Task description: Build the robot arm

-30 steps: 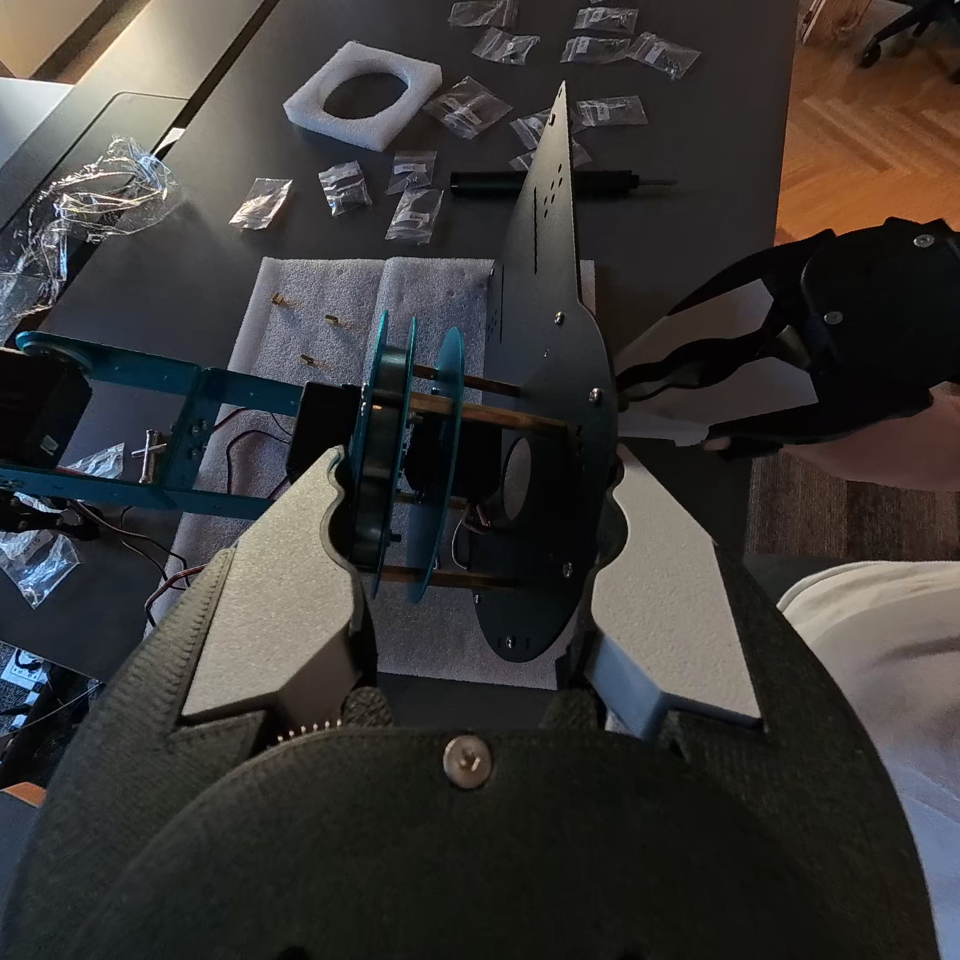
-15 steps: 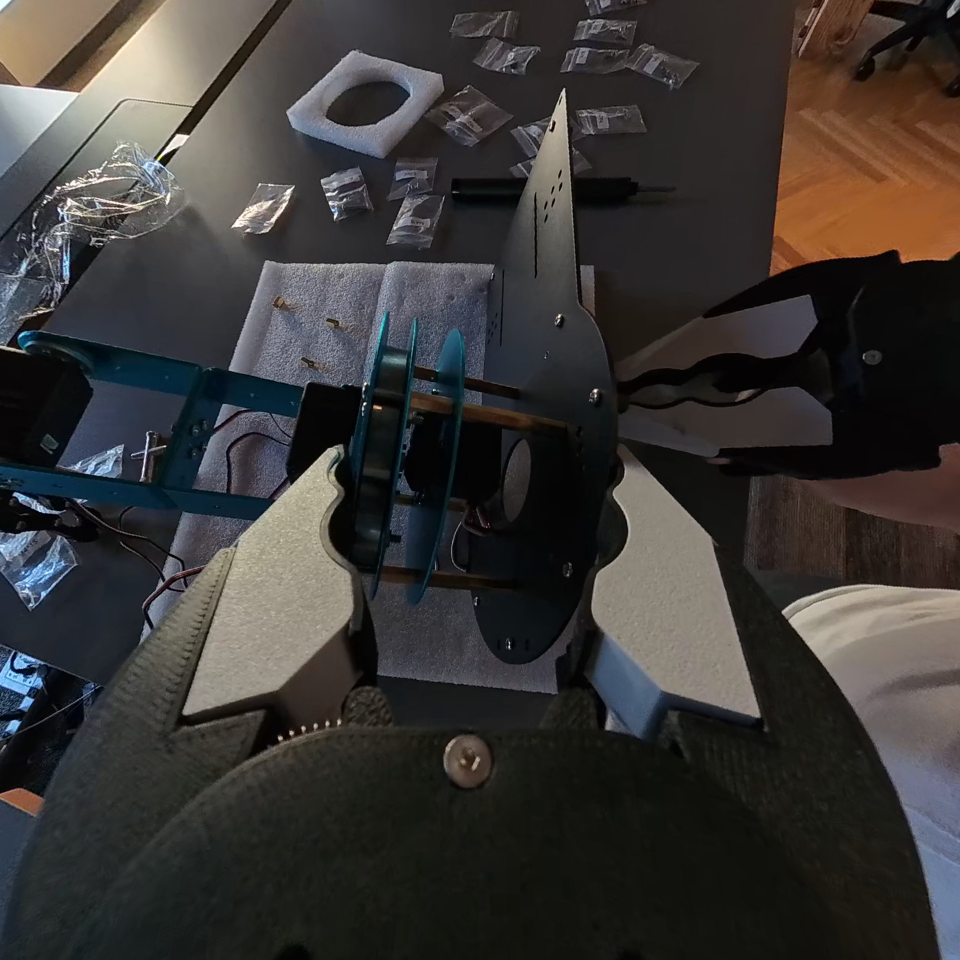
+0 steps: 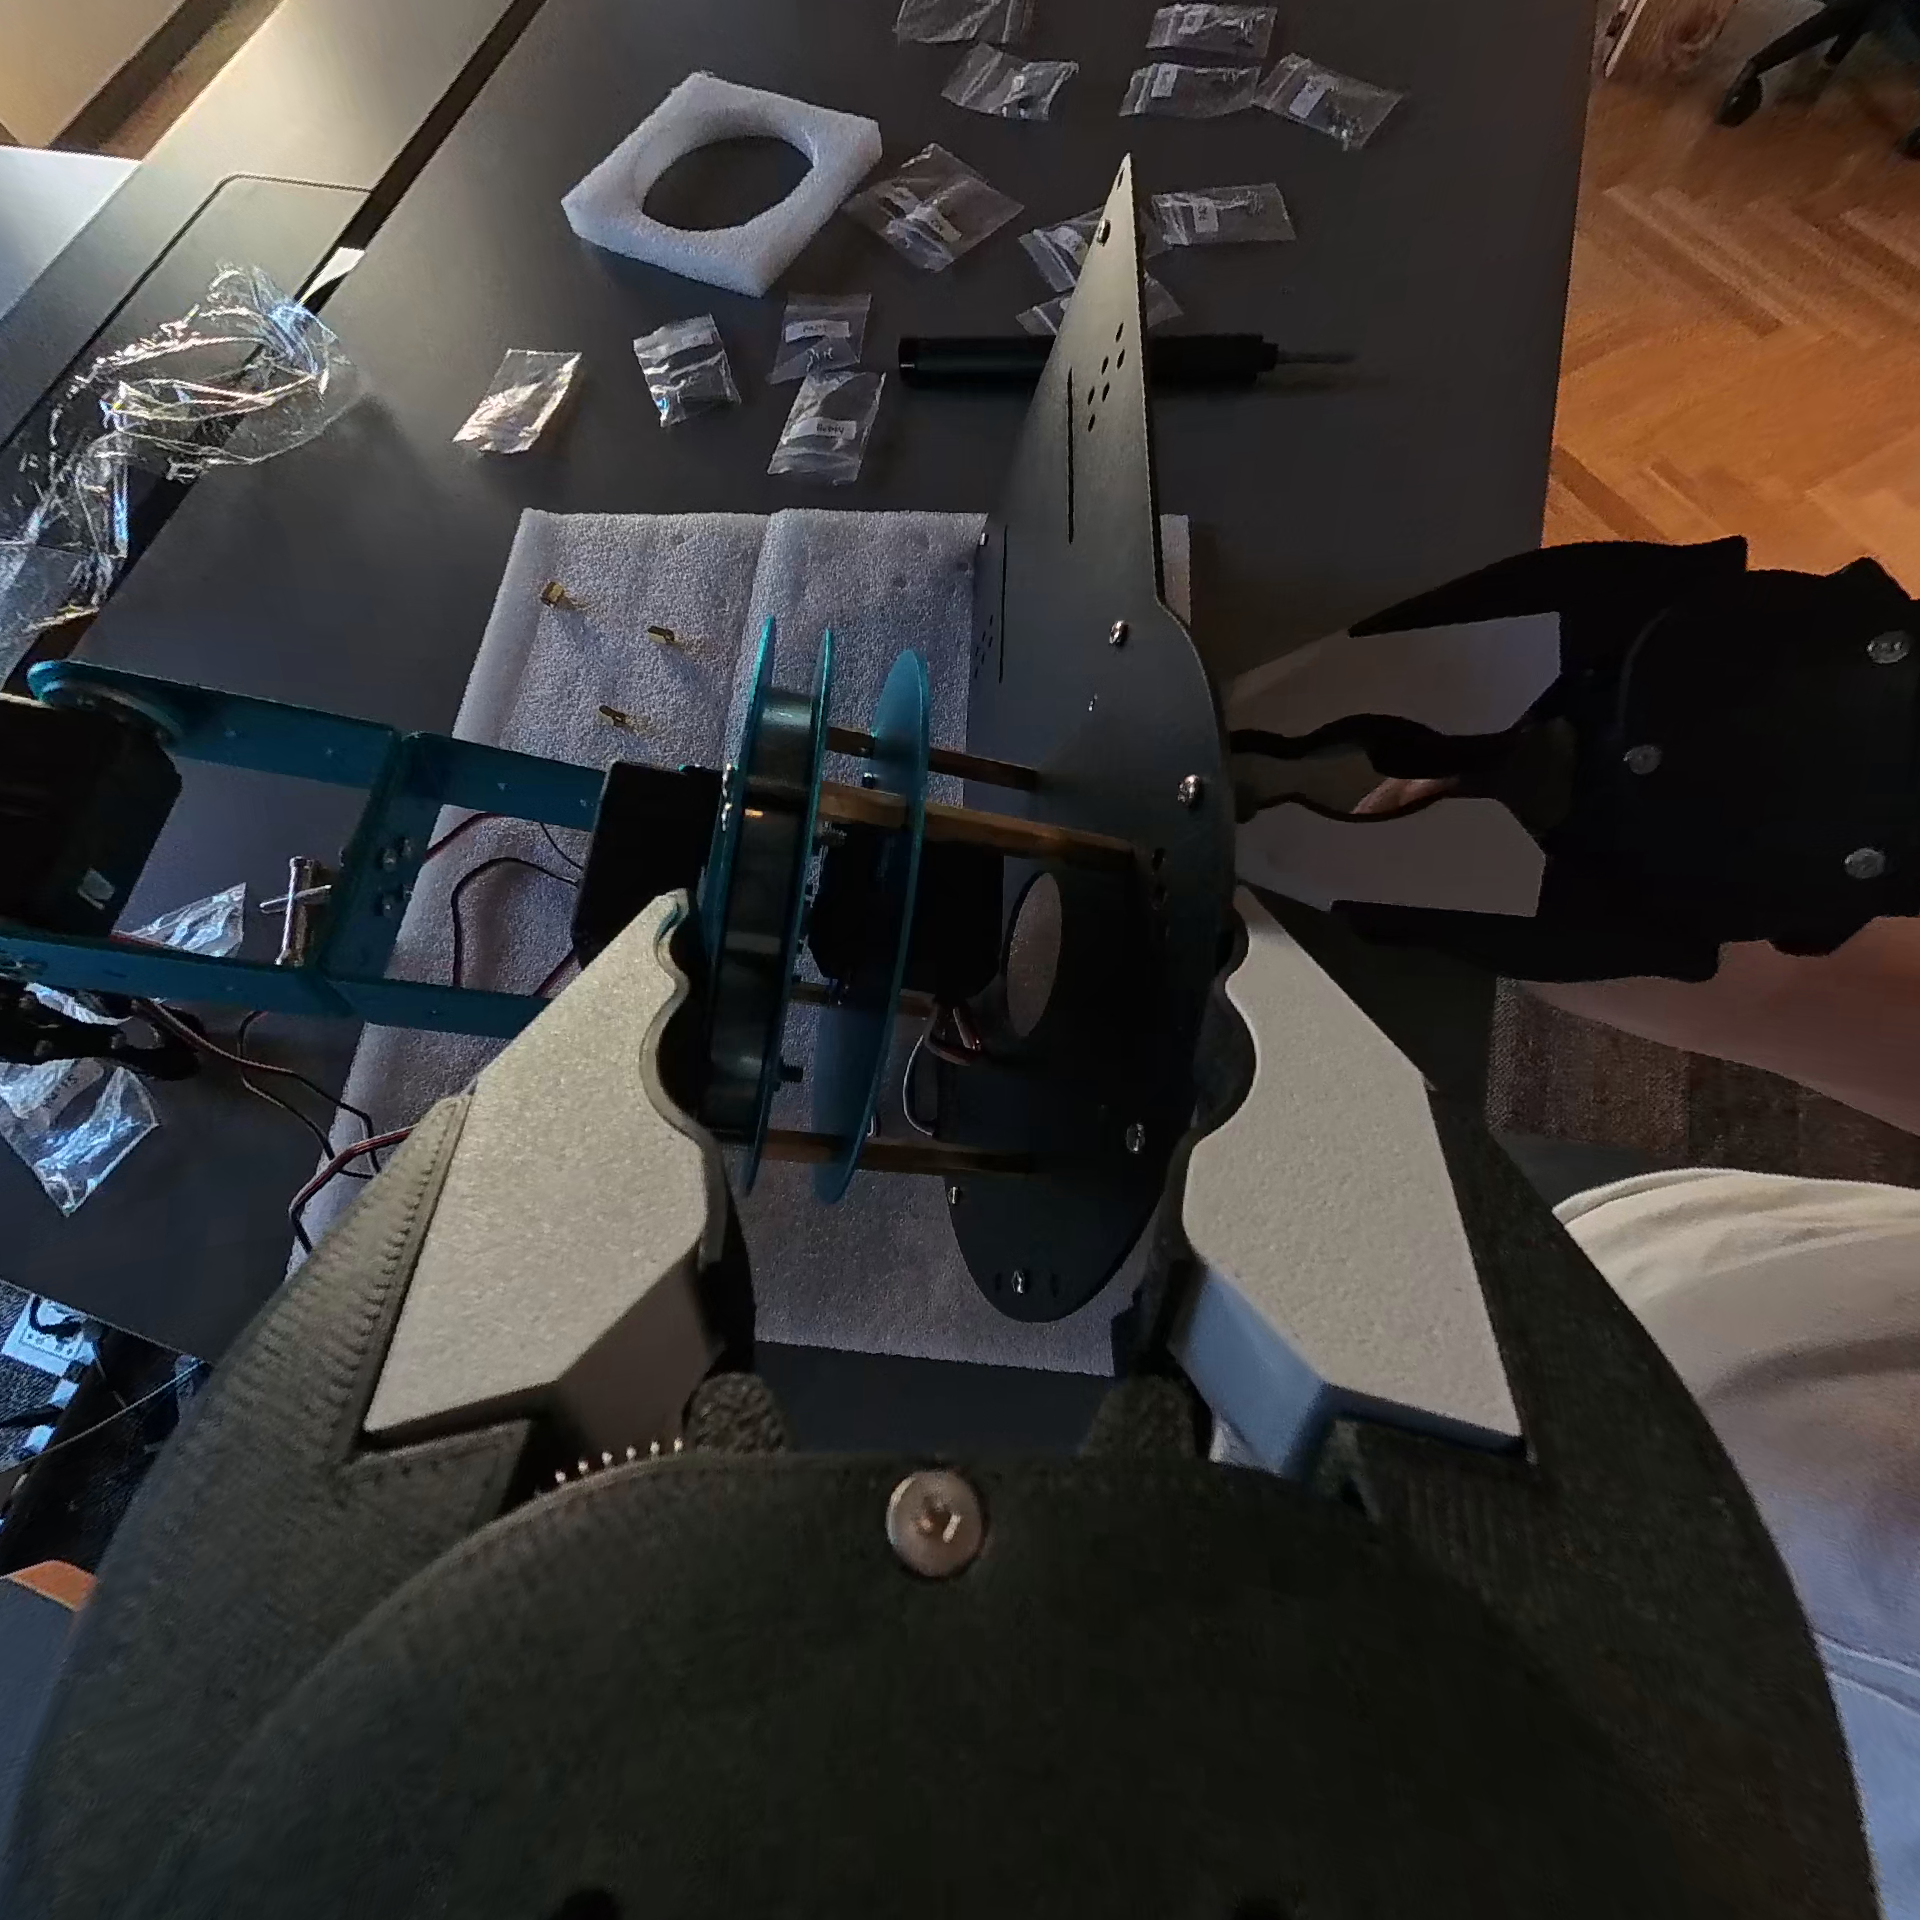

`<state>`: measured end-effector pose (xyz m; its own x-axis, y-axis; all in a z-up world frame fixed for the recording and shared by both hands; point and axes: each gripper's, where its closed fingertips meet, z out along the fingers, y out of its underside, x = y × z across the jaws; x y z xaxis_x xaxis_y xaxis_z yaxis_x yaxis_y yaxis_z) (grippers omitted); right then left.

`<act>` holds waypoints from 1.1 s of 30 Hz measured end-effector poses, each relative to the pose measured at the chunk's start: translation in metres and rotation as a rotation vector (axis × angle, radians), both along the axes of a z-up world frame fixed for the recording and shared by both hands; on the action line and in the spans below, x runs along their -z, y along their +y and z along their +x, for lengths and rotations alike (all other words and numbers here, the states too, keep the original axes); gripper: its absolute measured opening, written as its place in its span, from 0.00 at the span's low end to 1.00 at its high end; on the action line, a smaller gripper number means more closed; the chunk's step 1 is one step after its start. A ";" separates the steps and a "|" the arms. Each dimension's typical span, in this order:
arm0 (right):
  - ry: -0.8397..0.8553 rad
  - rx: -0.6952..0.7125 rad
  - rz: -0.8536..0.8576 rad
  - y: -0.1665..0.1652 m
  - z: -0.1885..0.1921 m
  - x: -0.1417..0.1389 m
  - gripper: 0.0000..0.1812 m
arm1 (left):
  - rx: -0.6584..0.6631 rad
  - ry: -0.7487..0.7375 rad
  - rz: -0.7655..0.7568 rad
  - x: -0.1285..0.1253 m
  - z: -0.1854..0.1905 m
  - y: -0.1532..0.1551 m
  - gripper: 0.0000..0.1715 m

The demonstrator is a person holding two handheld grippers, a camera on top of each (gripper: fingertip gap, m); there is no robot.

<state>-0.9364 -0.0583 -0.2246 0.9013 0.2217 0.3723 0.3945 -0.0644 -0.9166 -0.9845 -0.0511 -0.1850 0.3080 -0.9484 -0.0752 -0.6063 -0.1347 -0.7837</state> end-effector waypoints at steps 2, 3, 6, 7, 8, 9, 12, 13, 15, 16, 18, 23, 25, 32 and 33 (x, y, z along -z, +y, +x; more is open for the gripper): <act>-0.008 0.000 -0.004 0.001 -0.001 0.001 0.02 | -0.001 -0.002 0.000 0.000 0.000 0.000 0.55; -0.007 0.001 -0.009 0.002 -0.001 0.002 0.02 | -0.001 -0.002 0.000 0.000 0.000 0.000 0.55; 0.003 0.004 -0.031 0.004 0.000 0.004 0.02 | -0.001 -0.003 -0.001 0.000 0.000 0.000 0.55; 0.007 0.003 -0.036 0.004 0.000 0.004 0.02 | -0.001 -0.004 -0.001 0.000 0.000 0.000 0.55; 0.009 0.002 -0.039 0.004 0.000 0.005 0.02 | -0.001 -0.006 -0.001 0.000 0.000 0.000 0.55; 0.011 0.002 -0.043 0.005 0.000 0.005 0.02 | -0.001 -0.007 -0.001 0.000 0.000 0.000 0.55; 0.017 -0.006 -0.053 0.005 -0.001 0.006 0.02 | -0.002 -0.006 0.000 0.000 0.000 0.000 0.55; 0.024 -0.006 -0.051 0.005 -0.001 0.005 0.02 | -0.002 -0.006 -0.001 0.000 0.000 0.000 0.55; 0.040 -0.007 -0.056 0.006 0.000 0.005 0.02 | -0.002 -0.006 0.000 0.000 0.000 0.000 0.55; 0.051 -0.008 -0.055 0.006 0.000 0.005 0.02 | -0.002 -0.006 0.000 0.000 0.000 0.000 0.55; 0.068 -0.005 -0.066 0.006 0.000 0.005 0.02 | -0.003 -0.006 0.000 0.000 0.000 0.000 0.55; 0.085 0.002 -0.078 0.007 0.000 0.006 0.02 | -0.004 -0.003 -0.001 0.000 0.000 0.000 0.55; 0.108 0.002 -0.089 0.007 0.000 0.007 0.02 | -0.004 -0.003 -0.001 0.000 0.000 0.000 0.55; 0.253 -0.024 -0.141 0.008 0.000 0.008 0.02 | -0.004 -0.002 -0.001 0.000 0.000 0.000 0.55; 0.280 -0.030 -0.151 0.007 0.000 0.008 0.02 | -0.004 -0.003 0.000 0.000 0.000 0.000 0.55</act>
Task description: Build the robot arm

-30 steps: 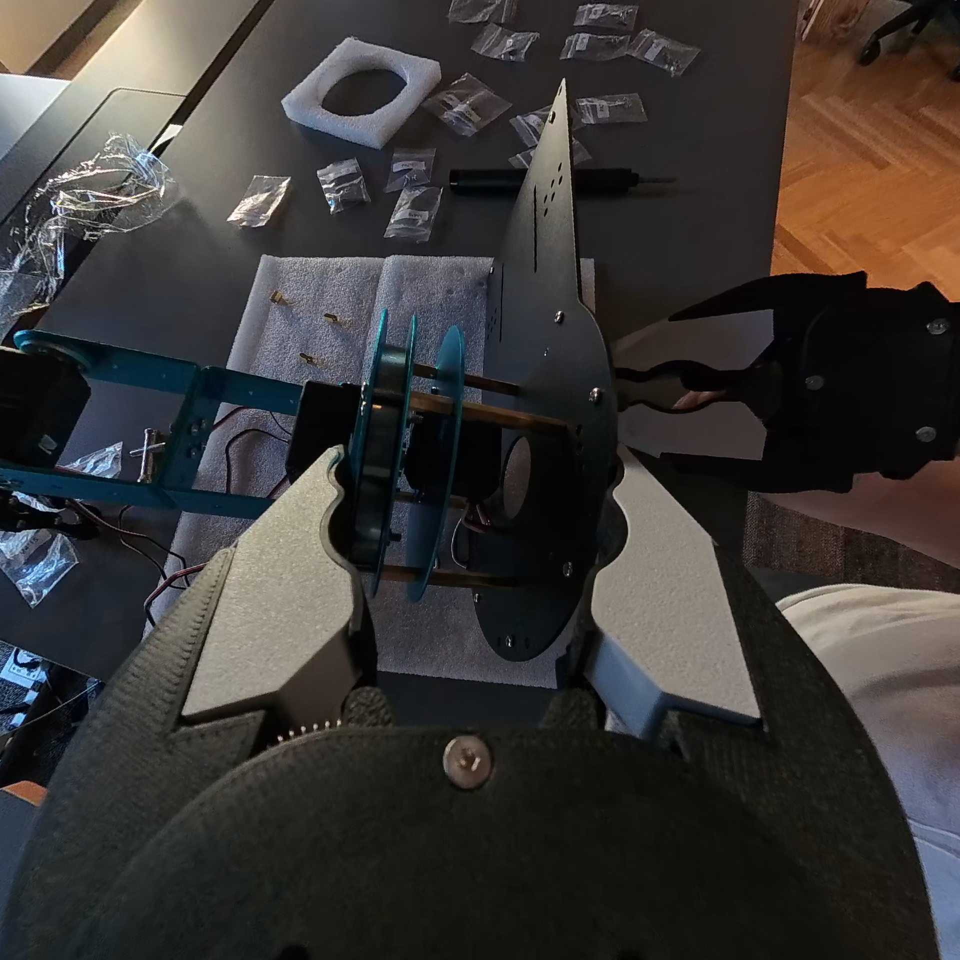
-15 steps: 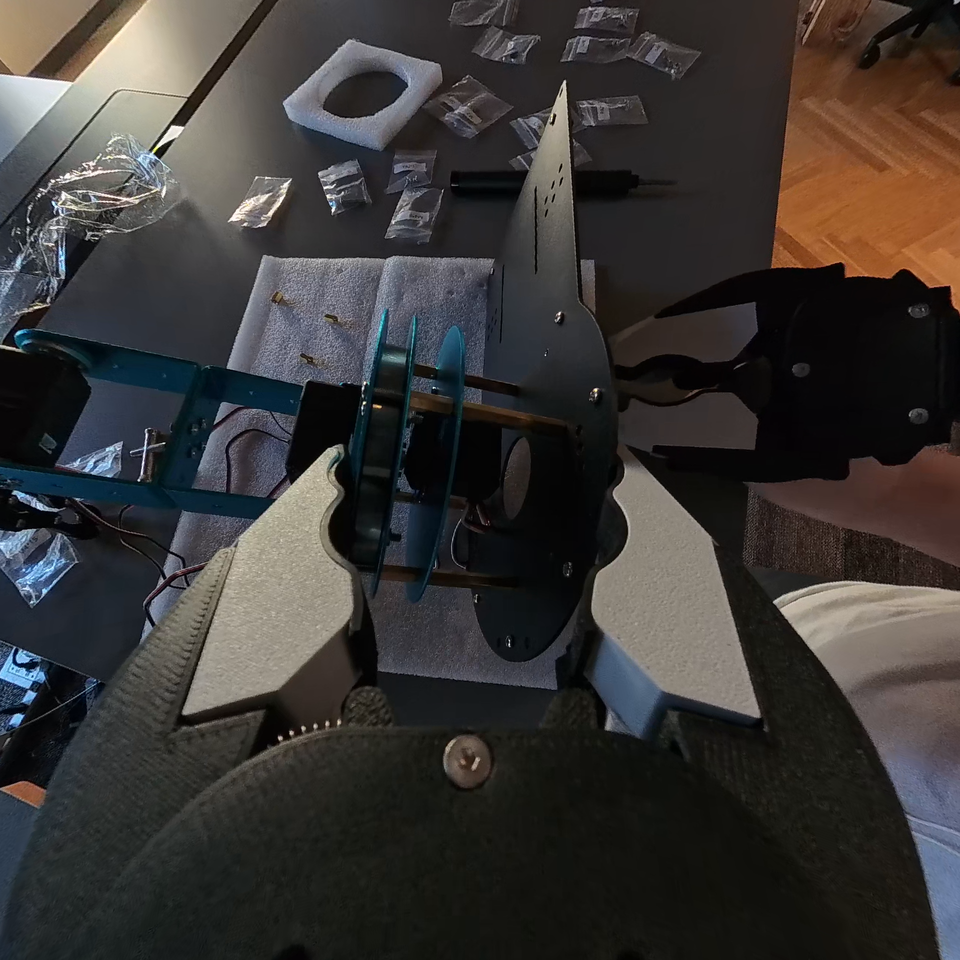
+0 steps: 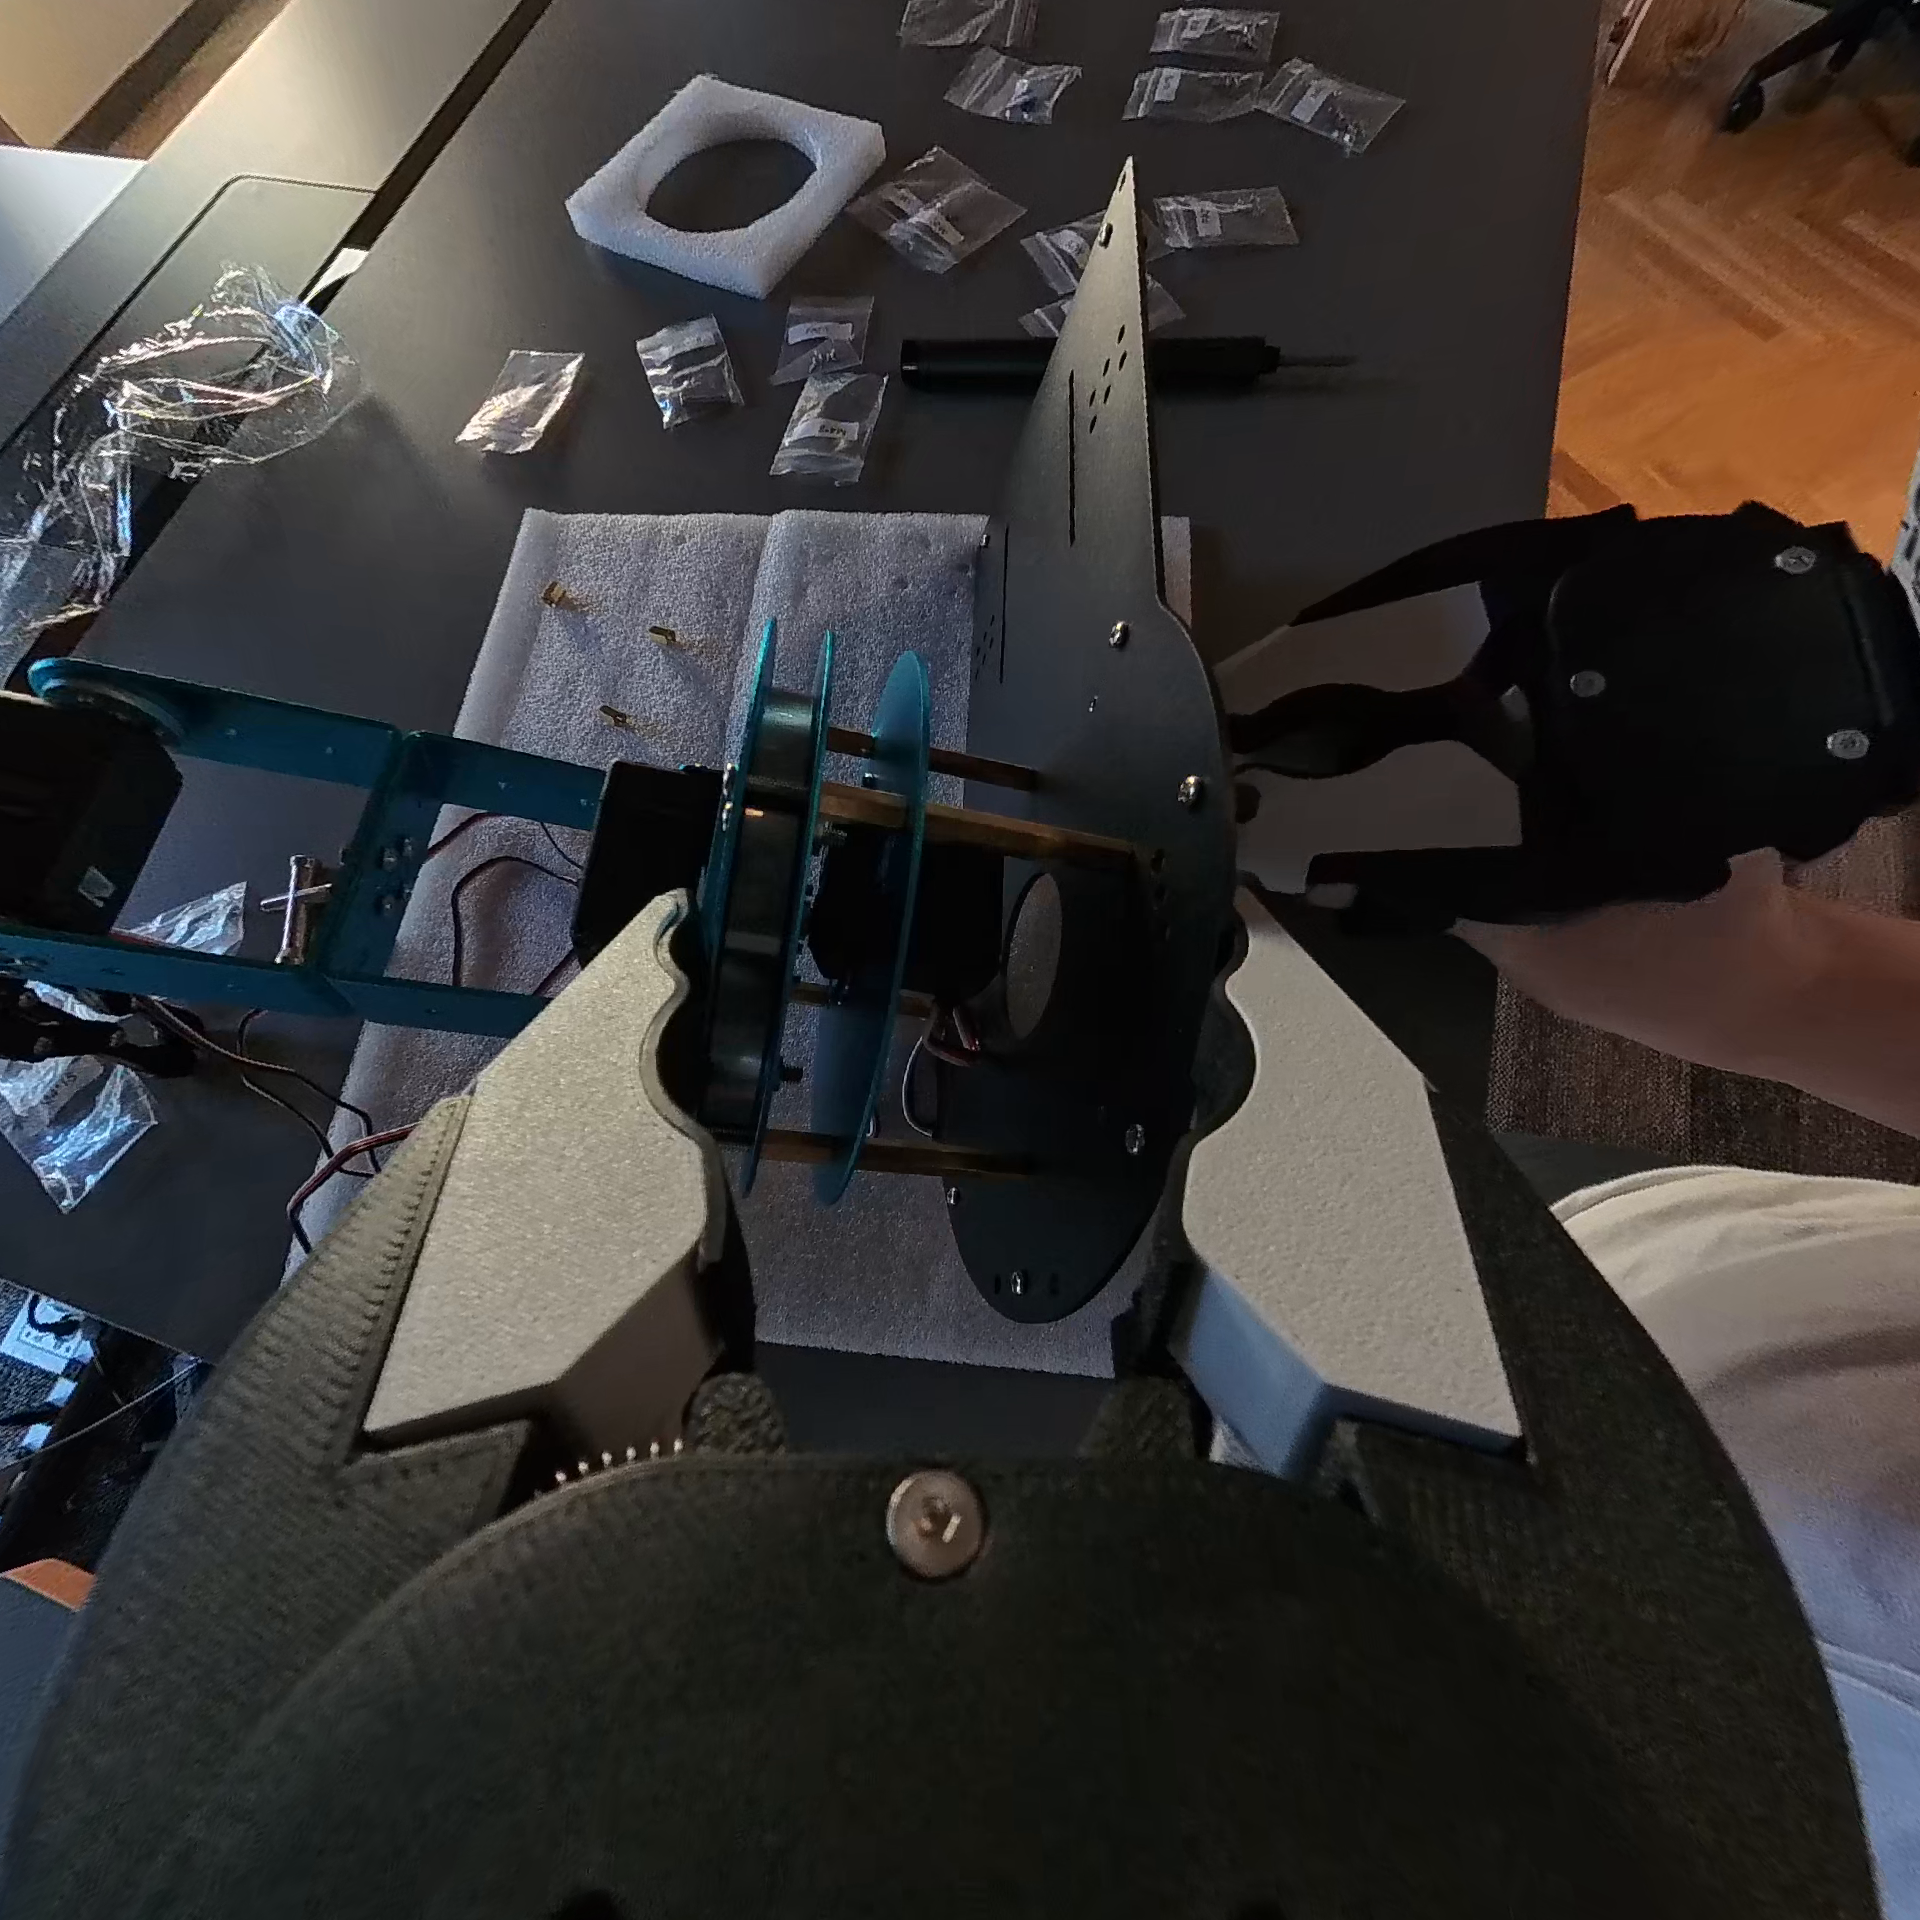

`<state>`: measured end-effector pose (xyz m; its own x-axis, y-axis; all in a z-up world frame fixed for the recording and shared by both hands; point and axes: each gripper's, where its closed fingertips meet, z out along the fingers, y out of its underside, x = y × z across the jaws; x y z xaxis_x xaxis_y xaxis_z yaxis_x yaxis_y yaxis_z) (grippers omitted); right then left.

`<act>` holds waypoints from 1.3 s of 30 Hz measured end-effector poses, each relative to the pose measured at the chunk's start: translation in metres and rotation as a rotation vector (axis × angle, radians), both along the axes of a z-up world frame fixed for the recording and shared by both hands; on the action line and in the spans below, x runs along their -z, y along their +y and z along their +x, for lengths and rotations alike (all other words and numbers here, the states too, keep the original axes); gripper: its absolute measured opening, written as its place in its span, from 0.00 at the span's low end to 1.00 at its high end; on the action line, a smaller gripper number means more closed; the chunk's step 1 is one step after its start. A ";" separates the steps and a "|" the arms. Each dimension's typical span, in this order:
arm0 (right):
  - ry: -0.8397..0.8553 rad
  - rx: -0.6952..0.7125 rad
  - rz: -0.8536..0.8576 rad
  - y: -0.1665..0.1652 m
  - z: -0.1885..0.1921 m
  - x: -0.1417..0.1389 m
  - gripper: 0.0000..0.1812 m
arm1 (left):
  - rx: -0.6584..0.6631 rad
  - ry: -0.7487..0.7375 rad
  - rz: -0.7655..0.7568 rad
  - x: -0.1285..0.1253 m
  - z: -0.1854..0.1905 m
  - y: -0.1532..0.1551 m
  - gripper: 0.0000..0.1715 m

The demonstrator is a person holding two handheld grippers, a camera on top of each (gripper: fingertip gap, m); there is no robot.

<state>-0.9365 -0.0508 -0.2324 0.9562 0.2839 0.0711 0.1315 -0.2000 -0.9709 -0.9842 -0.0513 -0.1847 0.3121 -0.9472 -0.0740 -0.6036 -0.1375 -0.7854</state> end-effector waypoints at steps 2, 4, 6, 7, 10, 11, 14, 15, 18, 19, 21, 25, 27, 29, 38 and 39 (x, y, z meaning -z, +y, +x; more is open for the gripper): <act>0.042 -0.009 -0.015 0.000 0.000 0.001 0.02 | 0.000 0.000 0.000 0.000 0.000 0.000 0.55; 0.078 -0.016 -0.025 0.000 0.000 0.001 0.02 | 0.000 0.000 0.000 0.000 0.000 0.000 0.55; 0.122 -0.023 -0.043 0.001 -0.001 0.001 0.02 | 0.001 0.000 0.000 0.000 0.000 0.000 0.55; 0.149 -0.029 -0.053 0.001 -0.001 0.001 0.02 | 0.001 0.000 0.000 0.000 0.000 0.000 0.55; 0.235 -0.051 -0.079 0.001 -0.001 0.002 0.02 | 0.001 -0.002 0.000 0.000 0.000 0.000 0.55; 0.259 -0.057 -0.086 0.000 -0.001 0.002 0.02 | 0.001 -0.002 0.000 0.000 0.000 0.000 0.55; 0.297 -0.066 -0.094 0.000 -0.002 0.001 0.02 | 0.001 -0.001 -0.001 0.000 0.000 0.000 0.55; 0.298 -0.066 -0.093 0.000 -0.002 0.001 0.02 | 0.001 -0.001 -0.001 0.000 0.000 0.000 0.55; 0.302 -0.067 -0.089 -0.001 -0.001 0.000 0.02 | 0.002 -0.001 -0.001 0.000 0.000 0.000 0.55; 0.301 -0.068 -0.089 -0.001 -0.001 0.000 0.02 | 0.002 -0.002 -0.001 0.000 0.000 0.000 0.55; 0.293 -0.066 -0.084 -0.001 -0.001 -0.001 0.02 | 0.002 -0.002 -0.001 0.000 0.000 0.000 0.55; 0.297 -0.069 -0.083 -0.001 0.000 -0.002 0.02 | 0.002 -0.002 -0.001 0.000 0.000 0.000 0.55; 0.326 -0.076 -0.086 -0.001 0.000 -0.003 0.02 | 0.002 -0.003 -0.001 0.000 0.000 0.000 0.55; 0.361 -0.084 -0.095 -0.001 0.000 -0.002 0.02 | 0.001 -0.003 -0.001 0.000 0.000 0.000 0.55; 0.564 -0.138 -0.145 -0.002 -0.001 -0.003 0.02 | 0.001 -0.005 -0.001 0.000 0.000 0.000 0.55; 0.578 -0.142 -0.150 -0.002 -0.001 -0.003 0.02 | 0.001 -0.004 -0.001 0.000 0.000 0.000 0.55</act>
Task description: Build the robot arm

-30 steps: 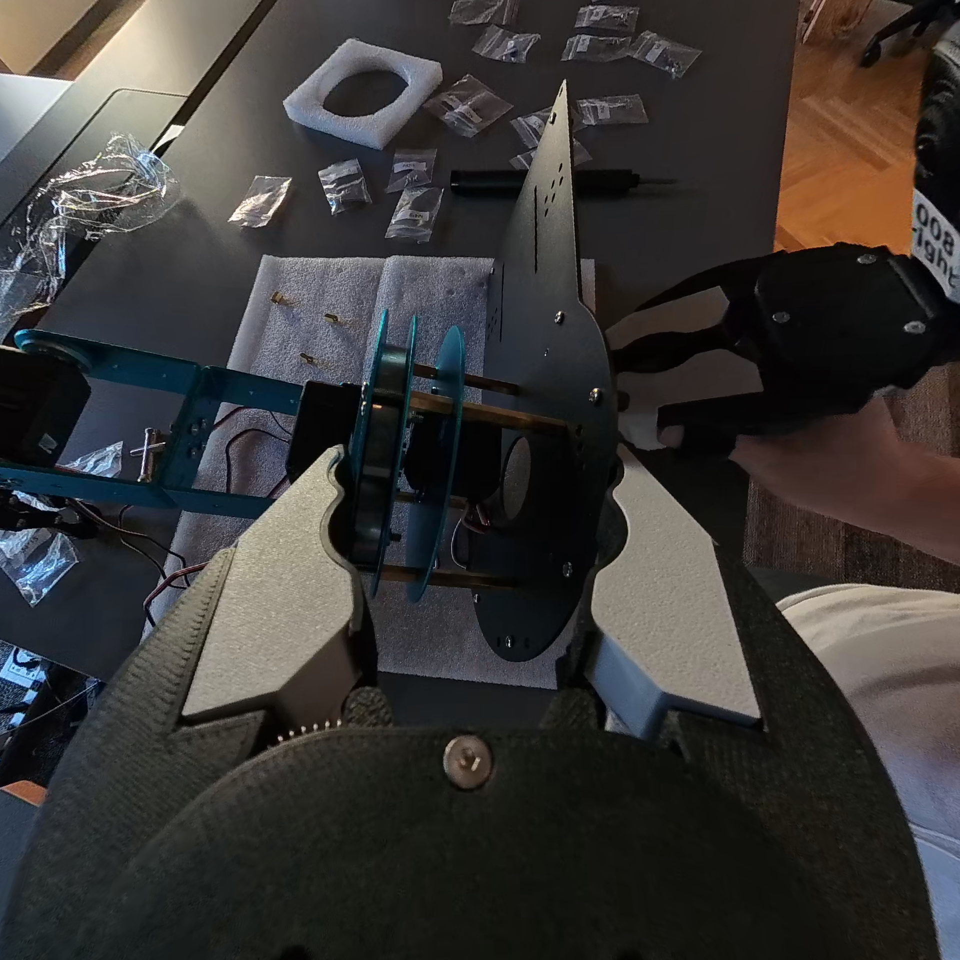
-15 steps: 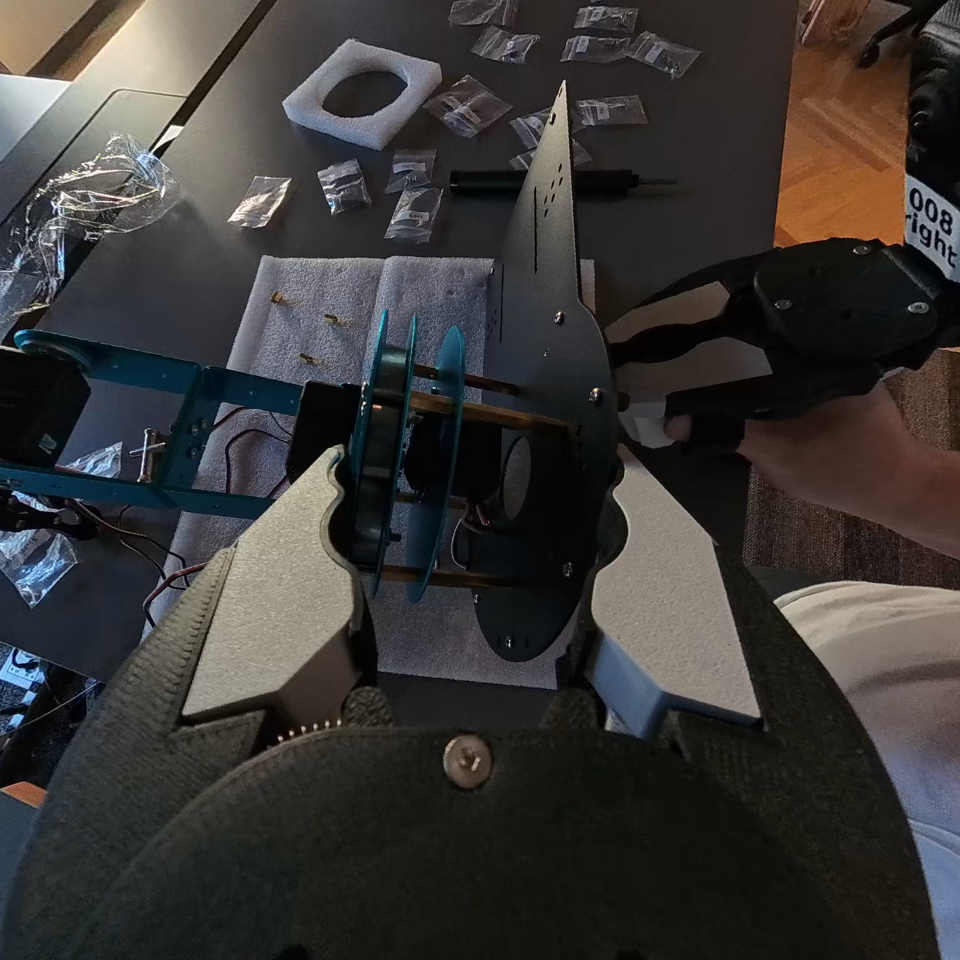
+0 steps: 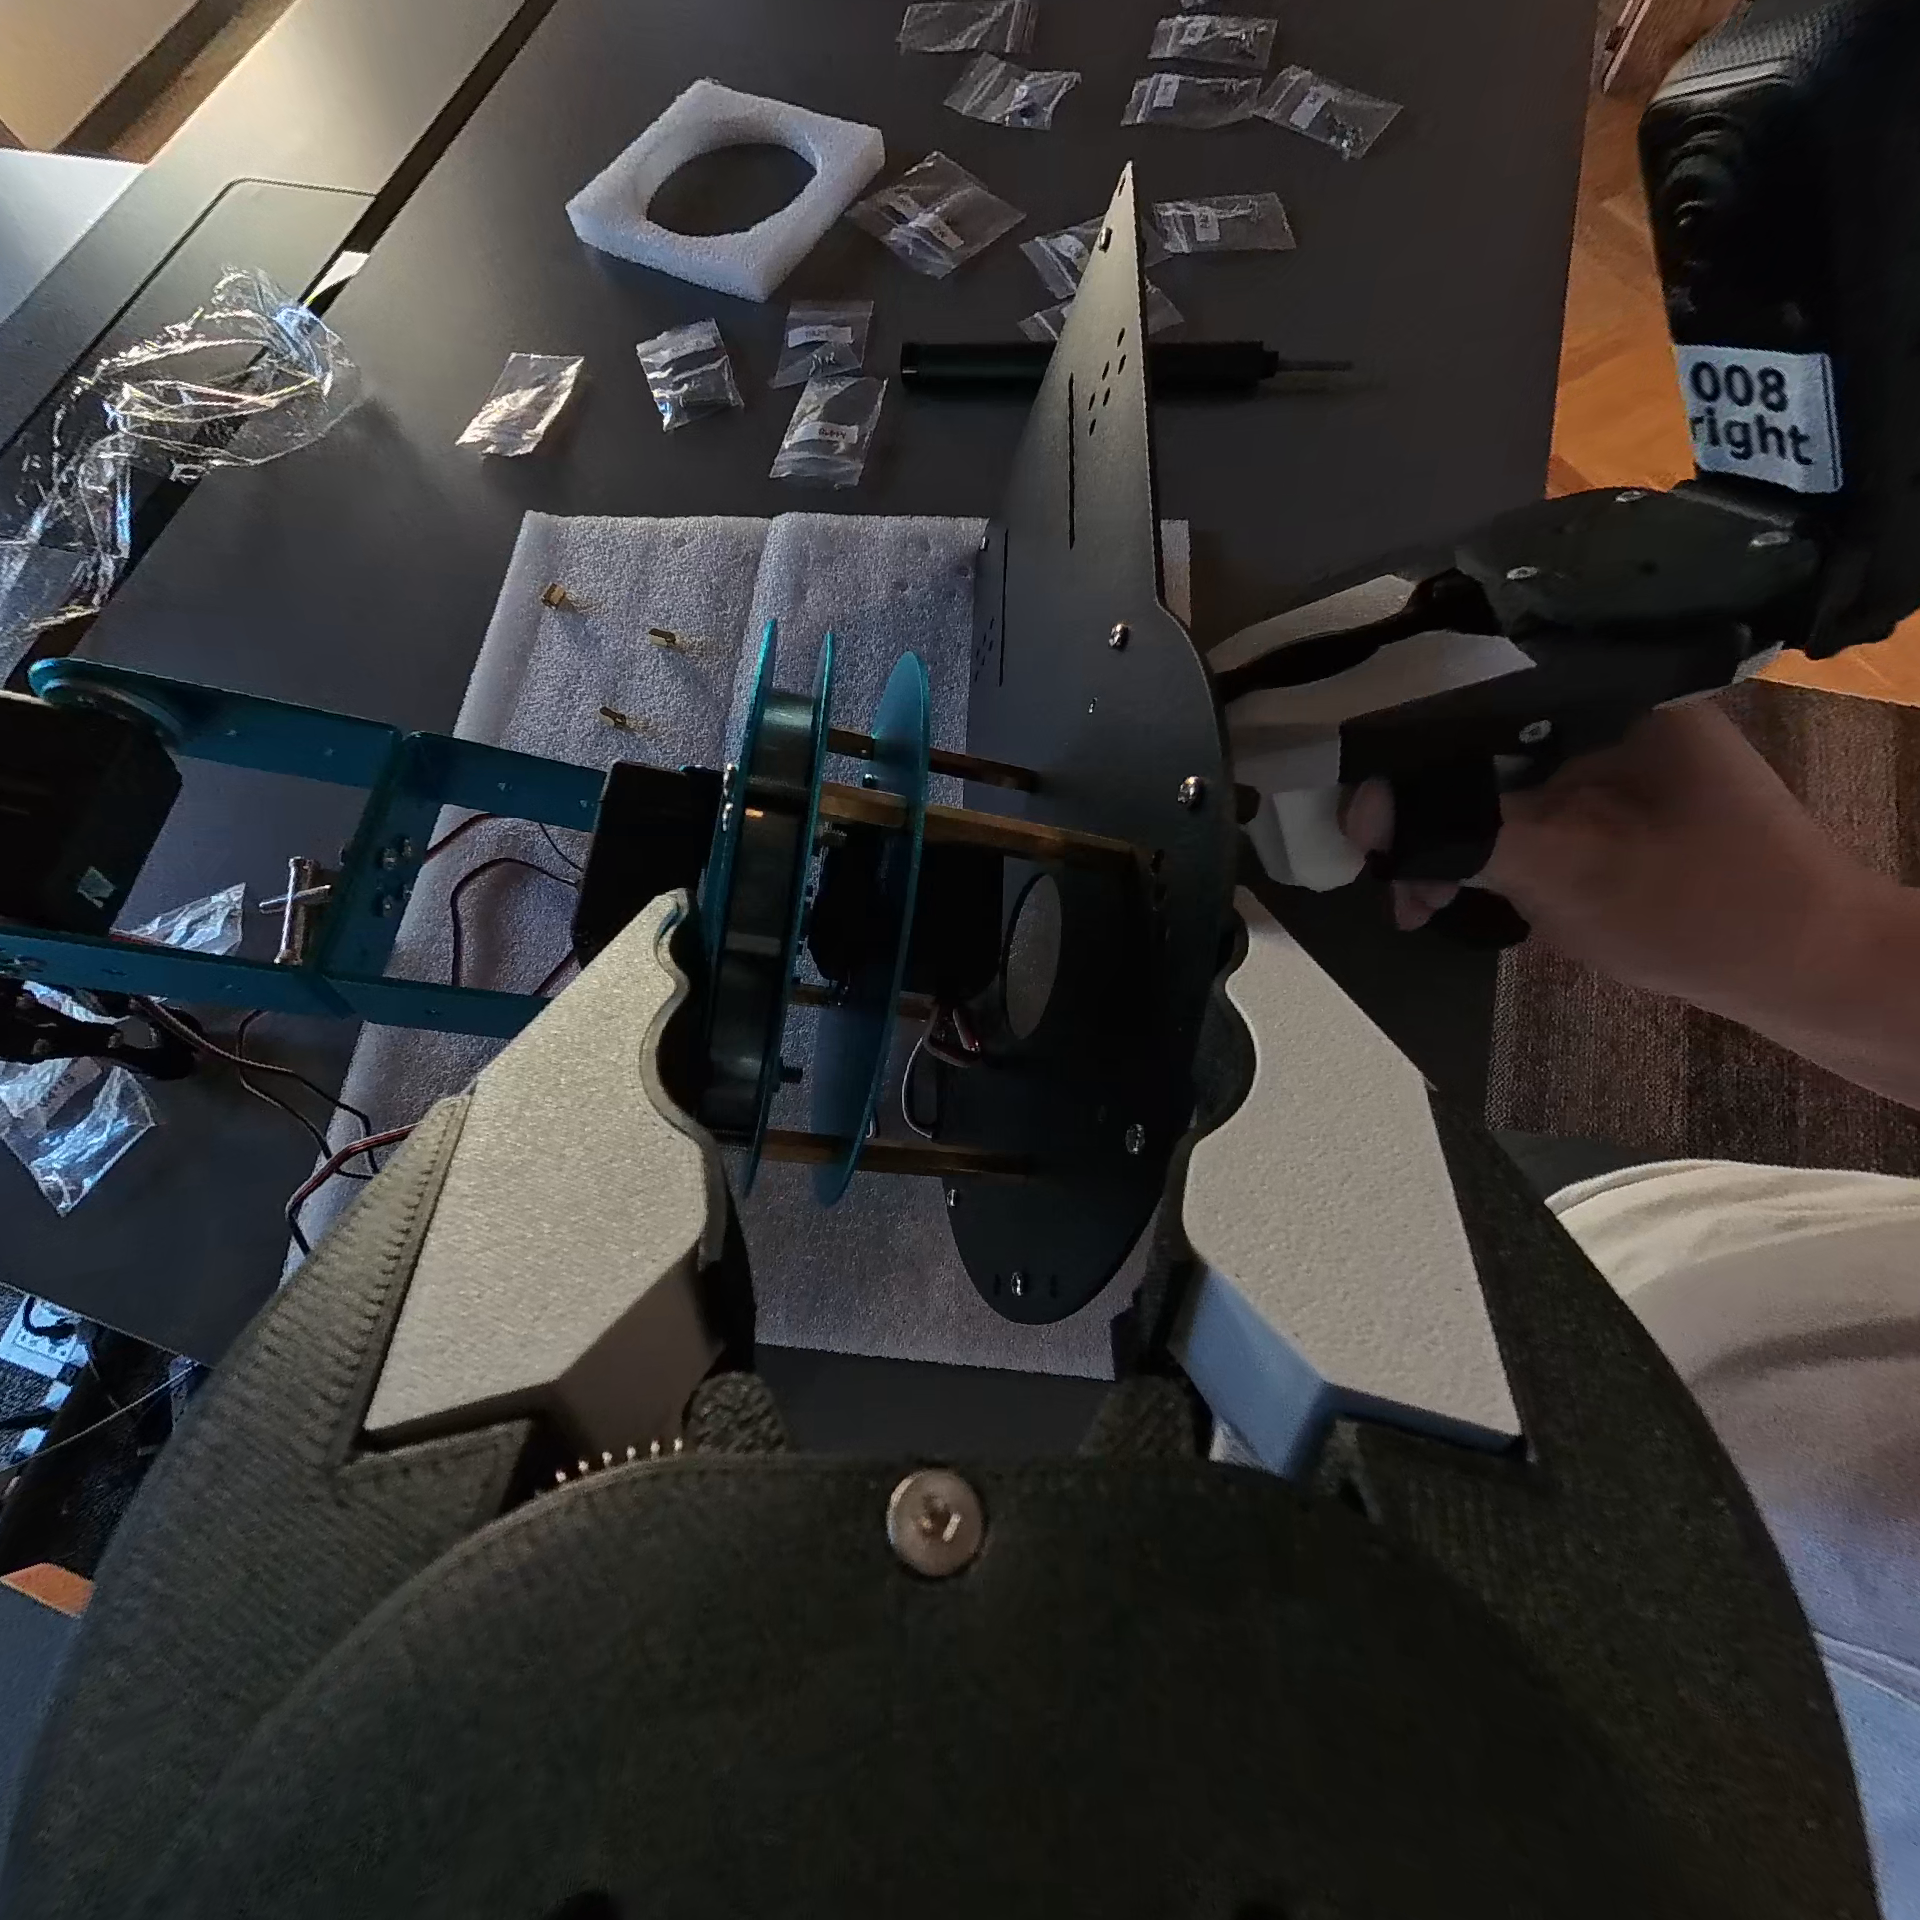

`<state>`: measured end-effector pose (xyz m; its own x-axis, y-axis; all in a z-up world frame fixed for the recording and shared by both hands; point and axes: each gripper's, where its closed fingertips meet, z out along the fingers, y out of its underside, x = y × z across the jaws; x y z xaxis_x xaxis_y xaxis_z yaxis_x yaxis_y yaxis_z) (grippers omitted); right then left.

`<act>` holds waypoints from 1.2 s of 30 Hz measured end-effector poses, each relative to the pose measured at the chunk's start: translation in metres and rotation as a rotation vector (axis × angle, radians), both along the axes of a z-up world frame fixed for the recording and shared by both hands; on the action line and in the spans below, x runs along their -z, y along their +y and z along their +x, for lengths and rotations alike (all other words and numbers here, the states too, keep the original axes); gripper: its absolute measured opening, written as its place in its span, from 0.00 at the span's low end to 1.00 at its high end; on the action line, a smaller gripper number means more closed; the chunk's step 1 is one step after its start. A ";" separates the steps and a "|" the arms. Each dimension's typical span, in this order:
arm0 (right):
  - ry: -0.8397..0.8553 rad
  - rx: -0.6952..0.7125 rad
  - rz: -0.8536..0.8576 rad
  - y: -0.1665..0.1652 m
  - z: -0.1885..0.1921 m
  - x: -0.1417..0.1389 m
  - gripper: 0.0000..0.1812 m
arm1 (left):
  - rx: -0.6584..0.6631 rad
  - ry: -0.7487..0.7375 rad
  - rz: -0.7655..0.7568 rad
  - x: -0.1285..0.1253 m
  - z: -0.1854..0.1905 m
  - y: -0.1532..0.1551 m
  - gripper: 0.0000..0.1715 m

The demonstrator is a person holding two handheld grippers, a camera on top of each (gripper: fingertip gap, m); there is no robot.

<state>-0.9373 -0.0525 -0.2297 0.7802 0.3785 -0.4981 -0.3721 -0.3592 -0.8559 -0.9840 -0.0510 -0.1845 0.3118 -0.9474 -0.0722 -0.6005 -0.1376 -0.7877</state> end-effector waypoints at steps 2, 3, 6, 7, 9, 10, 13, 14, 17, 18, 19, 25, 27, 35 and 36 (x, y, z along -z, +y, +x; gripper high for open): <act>0.004 -0.002 -0.005 0.000 0.000 0.000 0.02 | 0.000 0.001 0.000 0.000 0.000 0.000 0.55; 0.003 -0.003 -0.008 0.000 0.000 0.000 0.02 | 0.000 0.000 0.000 0.000 0.000 0.000 0.55; 0.027 -0.002 -0.026 0.000 -0.001 0.001 0.02 | 0.000 0.000 0.000 0.000 0.000 0.000 0.55; 0.047 -0.004 -0.035 0.000 -0.001 0.001 0.02 | 0.000 0.001 0.000 0.000 0.000 0.000 0.55; 0.095 -0.009 -0.052 0.000 -0.001 0.002 0.02 | 0.000 0.002 0.000 0.000 0.000 0.000 0.55; 0.112 -0.012 -0.058 0.000 -0.002 0.002 0.02 | 0.000 0.003 0.000 0.000 0.000 0.000 0.55; 0.115 -0.012 -0.052 0.000 -0.002 0.002 0.02 | 0.000 0.003 0.000 0.000 0.000 0.000 0.55; 0.111 -0.010 -0.051 0.000 -0.002 0.002 0.02 | 0.000 0.002 0.000 0.000 0.000 0.000 0.55; 0.114 -0.012 -0.054 0.001 -0.003 0.003 0.01 | -0.001 0.002 0.001 0.000 0.000 0.000 0.55; 0.121 -0.013 -0.054 0.001 -0.003 0.003 0.01 | -0.001 0.002 0.000 0.000 0.000 0.000 0.55; 0.132 -0.013 -0.053 0.001 -0.003 0.003 0.01 | -0.001 0.002 0.000 0.000 0.000 0.000 0.55; 0.212 -0.023 -0.054 0.001 -0.003 0.002 0.00 | 0.000 0.003 0.000 0.000 0.000 0.000 0.55; 0.230 -0.028 -0.057 0.001 -0.002 0.001 0.00 | 0.001 0.004 0.000 0.000 0.000 0.000 0.55; 0.229 -0.029 -0.038 0.001 0.000 -0.001 0.00 | 0.001 0.003 0.000 0.000 0.000 0.000 0.55; 0.229 -0.028 -0.036 0.001 0.000 -0.001 0.00 | 0.002 0.003 0.000 0.000 0.000 0.000 0.55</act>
